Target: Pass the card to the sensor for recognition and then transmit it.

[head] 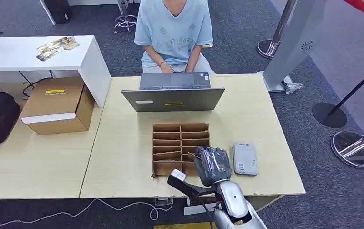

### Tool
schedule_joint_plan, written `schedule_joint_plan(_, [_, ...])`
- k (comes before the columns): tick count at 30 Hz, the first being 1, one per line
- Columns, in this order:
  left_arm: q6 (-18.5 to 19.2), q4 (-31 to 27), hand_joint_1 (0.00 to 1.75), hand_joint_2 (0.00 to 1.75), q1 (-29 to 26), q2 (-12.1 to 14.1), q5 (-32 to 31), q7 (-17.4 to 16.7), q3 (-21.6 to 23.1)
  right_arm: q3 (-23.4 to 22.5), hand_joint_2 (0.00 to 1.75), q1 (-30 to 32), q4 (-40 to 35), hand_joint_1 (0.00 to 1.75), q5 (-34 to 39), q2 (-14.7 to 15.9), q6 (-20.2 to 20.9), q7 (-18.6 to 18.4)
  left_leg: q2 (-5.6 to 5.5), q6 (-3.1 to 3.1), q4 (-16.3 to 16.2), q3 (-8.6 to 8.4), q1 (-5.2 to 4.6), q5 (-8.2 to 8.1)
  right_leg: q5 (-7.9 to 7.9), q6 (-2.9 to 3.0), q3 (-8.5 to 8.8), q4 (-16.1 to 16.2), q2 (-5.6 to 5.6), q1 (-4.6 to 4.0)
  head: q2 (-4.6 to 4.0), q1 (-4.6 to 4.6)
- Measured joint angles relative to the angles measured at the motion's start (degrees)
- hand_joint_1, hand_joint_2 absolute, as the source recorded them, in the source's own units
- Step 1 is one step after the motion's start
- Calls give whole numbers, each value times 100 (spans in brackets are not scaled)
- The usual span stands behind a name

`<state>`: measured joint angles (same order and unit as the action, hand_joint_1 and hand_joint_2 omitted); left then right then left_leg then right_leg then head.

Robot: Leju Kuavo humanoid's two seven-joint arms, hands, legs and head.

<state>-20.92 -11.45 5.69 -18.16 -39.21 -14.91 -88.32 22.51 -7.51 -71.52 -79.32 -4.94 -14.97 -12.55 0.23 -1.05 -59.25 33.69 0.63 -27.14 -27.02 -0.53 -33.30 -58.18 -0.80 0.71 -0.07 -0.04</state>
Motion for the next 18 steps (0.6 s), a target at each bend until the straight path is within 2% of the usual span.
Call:
schedule_joint_plan(6, [-44,0,0,0,3,-7,50,0,-2,-35,175,36,-124,175,-4,0,-20,46,0,0,0,0,0,0,0,0,0,0,0,0,0,0])
schedule_joint_plan(18, [-160,-11,0,0,45,-42,127,55,-2,-48,175,133,-367,171,-17,0,-125,146,0,0,0,0,0,0,0,0,0,0,0,0,0,0])
